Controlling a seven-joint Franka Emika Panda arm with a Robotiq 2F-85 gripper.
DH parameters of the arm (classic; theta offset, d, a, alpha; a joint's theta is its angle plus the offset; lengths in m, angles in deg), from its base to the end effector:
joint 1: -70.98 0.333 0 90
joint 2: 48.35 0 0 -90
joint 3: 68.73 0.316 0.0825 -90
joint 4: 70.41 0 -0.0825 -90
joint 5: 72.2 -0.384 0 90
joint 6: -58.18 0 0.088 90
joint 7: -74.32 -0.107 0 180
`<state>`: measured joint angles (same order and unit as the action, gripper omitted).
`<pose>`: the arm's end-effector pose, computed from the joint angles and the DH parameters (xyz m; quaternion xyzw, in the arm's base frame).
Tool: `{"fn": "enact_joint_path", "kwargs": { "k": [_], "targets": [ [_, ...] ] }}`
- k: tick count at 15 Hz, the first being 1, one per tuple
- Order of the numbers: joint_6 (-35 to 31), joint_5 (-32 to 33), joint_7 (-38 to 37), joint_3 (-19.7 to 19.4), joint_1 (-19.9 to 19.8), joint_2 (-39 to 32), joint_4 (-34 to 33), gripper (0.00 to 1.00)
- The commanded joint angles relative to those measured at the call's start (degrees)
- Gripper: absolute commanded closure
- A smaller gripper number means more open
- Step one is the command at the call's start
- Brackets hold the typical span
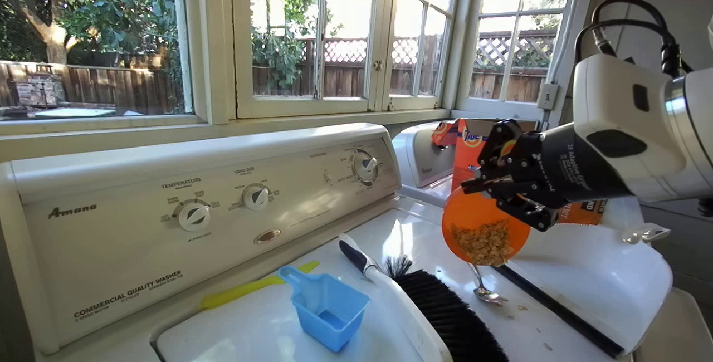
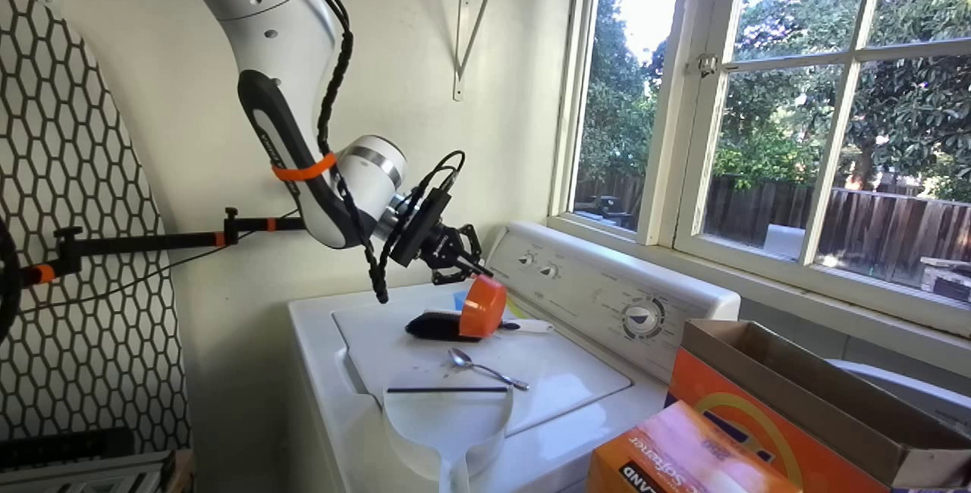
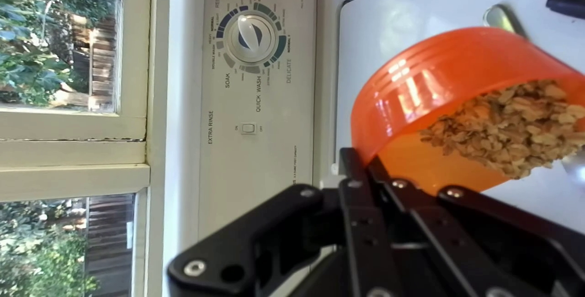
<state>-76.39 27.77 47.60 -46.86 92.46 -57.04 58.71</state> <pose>0.4051 0.3618 0.3085 0.5724 0.6382 0.2954 0.4217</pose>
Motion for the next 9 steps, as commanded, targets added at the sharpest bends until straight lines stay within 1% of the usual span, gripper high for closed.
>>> {"fn": "enact_joint_path", "kwargs": {
  "k": [1,9],
  "targets": [
    [2.0,1.6,0.8,0.4,0.6,-1.1,-0.7,0.99],
    [3.1,1.6,1.8,0.6,0.8,-1.5,-0.8,0.99]
  ]
}}
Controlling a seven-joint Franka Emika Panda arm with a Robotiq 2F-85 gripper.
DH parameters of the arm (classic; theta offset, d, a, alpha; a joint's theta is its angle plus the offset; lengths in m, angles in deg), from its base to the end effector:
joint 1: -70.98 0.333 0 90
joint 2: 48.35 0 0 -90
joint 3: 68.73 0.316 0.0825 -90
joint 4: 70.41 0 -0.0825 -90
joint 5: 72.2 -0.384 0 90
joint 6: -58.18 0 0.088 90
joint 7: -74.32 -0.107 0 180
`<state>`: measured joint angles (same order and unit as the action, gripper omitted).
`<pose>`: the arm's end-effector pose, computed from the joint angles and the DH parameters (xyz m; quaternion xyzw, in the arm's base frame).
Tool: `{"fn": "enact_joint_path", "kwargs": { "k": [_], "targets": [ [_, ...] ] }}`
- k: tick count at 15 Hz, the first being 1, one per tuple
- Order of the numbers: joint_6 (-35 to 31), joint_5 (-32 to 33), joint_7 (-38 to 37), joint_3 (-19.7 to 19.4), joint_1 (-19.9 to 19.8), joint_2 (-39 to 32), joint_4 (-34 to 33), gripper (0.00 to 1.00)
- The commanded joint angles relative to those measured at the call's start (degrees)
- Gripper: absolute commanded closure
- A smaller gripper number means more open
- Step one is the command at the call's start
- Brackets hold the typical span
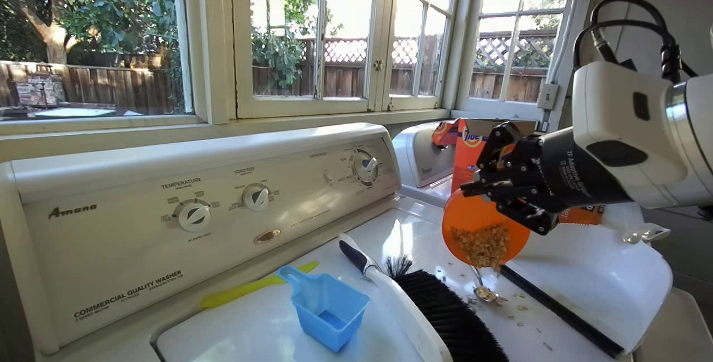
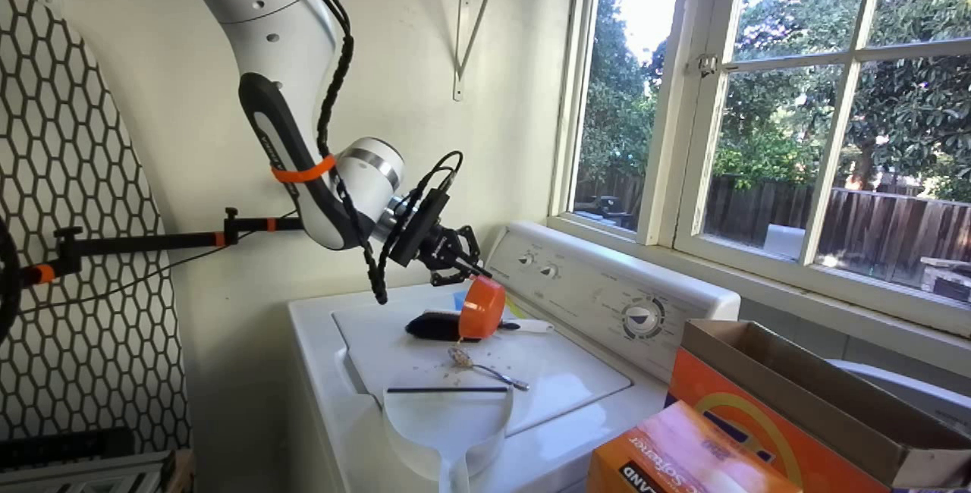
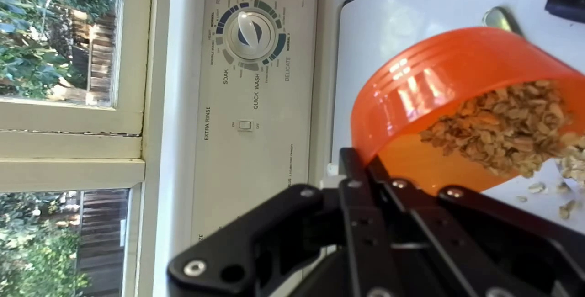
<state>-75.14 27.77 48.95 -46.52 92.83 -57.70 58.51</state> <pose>0.4034 0.3653 0.3047 0.5628 0.6447 0.2877 0.4299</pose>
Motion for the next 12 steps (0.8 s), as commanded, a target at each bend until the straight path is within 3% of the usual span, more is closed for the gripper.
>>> {"fn": "enact_joint_path", "kwargs": {
  "k": [1,12],
  "targets": [
    [1.9,1.6,0.5,0.3,0.5,-0.8,-0.5,0.99],
    [2.8,1.5,1.0,0.3,0.5,-0.5,-0.3,0.99]
  ]
}}
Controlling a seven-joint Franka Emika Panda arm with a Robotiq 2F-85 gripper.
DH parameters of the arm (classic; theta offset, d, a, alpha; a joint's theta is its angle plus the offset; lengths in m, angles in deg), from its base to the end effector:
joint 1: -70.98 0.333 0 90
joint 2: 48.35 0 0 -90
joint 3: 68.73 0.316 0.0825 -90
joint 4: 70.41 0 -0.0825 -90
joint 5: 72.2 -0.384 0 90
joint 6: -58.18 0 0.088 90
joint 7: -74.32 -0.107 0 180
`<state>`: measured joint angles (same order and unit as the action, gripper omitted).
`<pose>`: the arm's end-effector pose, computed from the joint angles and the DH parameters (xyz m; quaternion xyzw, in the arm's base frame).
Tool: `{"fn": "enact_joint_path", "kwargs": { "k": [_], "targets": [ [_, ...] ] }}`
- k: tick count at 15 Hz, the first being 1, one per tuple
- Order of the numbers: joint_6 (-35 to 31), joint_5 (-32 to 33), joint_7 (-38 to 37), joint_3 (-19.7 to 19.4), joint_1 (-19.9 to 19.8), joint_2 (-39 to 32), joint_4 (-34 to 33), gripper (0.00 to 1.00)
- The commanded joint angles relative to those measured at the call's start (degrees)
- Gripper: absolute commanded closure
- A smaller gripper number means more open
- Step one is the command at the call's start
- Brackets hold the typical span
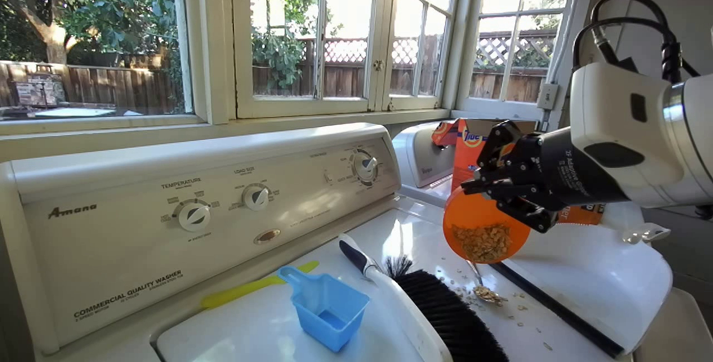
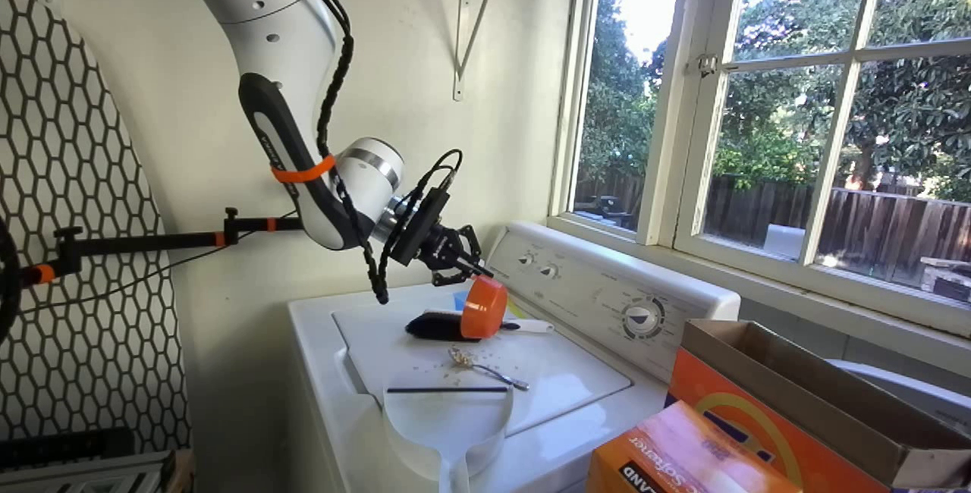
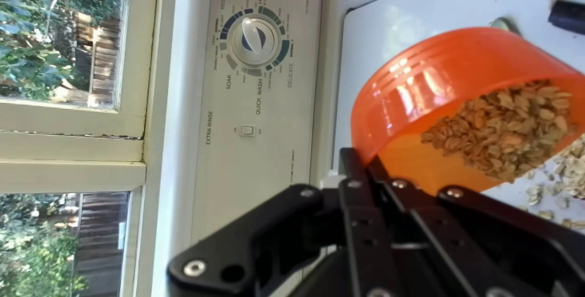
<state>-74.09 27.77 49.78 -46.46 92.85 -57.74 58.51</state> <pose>0.4047 0.3641 0.3047 0.5584 0.6446 0.2824 0.4391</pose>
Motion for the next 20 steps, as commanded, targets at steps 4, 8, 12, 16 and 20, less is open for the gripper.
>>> {"fn": "enact_joint_path", "kwargs": {
  "k": [4,8,12,16,20],
  "targets": [
    [1.8,1.2,0.1,0.2,0.3,-0.2,0.0,0.99],
    [1.6,0.5,-0.4,-0.1,-0.1,0.4,0.3,0.99],
    [2.3,-0.8,-1.6,-0.7,-0.9,1.1,0.4,0.99],
    [3.7,-3.5,-4.8,-1.4,-1.7,1.2,-0.1,0.99],
    [3.0,-7.5,-8.6,-2.0,-2.6,1.2,-0.4,0.99]
  ]
}}
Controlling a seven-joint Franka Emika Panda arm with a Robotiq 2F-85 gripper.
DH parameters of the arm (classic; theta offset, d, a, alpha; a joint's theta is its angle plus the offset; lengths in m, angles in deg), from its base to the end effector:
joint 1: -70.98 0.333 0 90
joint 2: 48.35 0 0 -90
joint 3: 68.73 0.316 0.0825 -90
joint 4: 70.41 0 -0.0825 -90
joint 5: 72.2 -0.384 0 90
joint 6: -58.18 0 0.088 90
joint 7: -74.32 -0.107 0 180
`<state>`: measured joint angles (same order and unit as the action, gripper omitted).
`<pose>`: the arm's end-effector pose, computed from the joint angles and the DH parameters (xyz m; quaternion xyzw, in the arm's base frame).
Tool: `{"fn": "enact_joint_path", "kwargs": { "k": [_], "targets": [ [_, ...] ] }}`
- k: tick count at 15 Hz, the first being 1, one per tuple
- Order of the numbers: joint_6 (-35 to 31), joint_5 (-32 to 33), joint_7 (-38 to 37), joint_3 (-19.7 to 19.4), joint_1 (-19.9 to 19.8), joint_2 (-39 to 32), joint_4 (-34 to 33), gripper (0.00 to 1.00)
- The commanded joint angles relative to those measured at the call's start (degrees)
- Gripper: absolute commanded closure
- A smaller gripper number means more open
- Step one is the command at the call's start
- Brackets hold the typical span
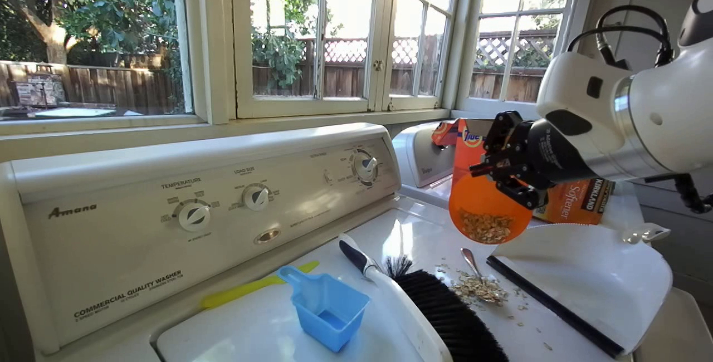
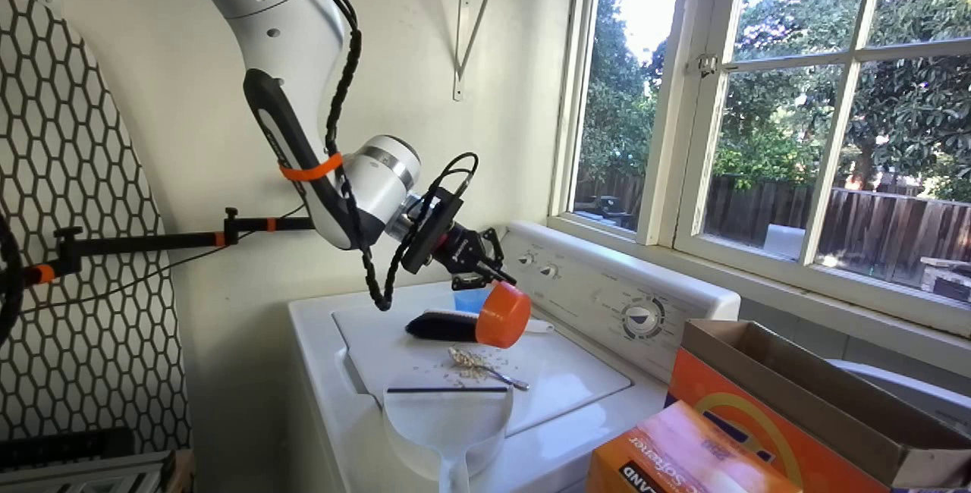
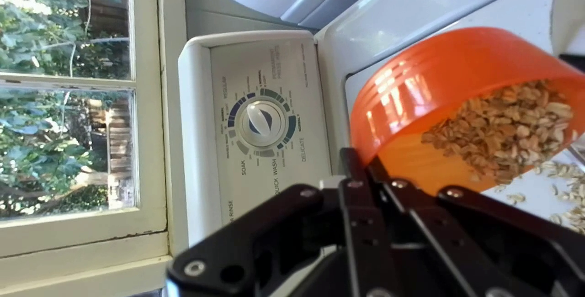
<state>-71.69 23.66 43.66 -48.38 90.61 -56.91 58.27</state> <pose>0.4342 0.3294 0.3128 0.6400 0.5625 0.2796 0.4426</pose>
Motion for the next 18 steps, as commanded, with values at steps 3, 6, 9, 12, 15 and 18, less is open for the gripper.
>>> {"fn": "enact_joint_path", "kwargs": {
  "k": [3,6,9,12,15,18],
  "targets": [
    [-0.1,-7.8,-5.9,-0.6,-1.0,0.5,-0.3,0.99],
    [-0.4,-10.6,-10.7,-1.3,-1.5,0.7,-0.4,0.99],
    [-0.7,-12.4,-17.4,-2.0,-2.0,1.1,-0.5,0.99],
    [-1.9,-13.3,-25.1,-2.7,-2.5,1.4,-0.7,0.99],
    [-3.9,-13.6,-32.3,-3.3,-3.1,1.4,-0.6,0.99],
    [-7.0,-14.0,-38.7,-4.0,-4.0,1.5,-0.4,0.99]
  ]
}}
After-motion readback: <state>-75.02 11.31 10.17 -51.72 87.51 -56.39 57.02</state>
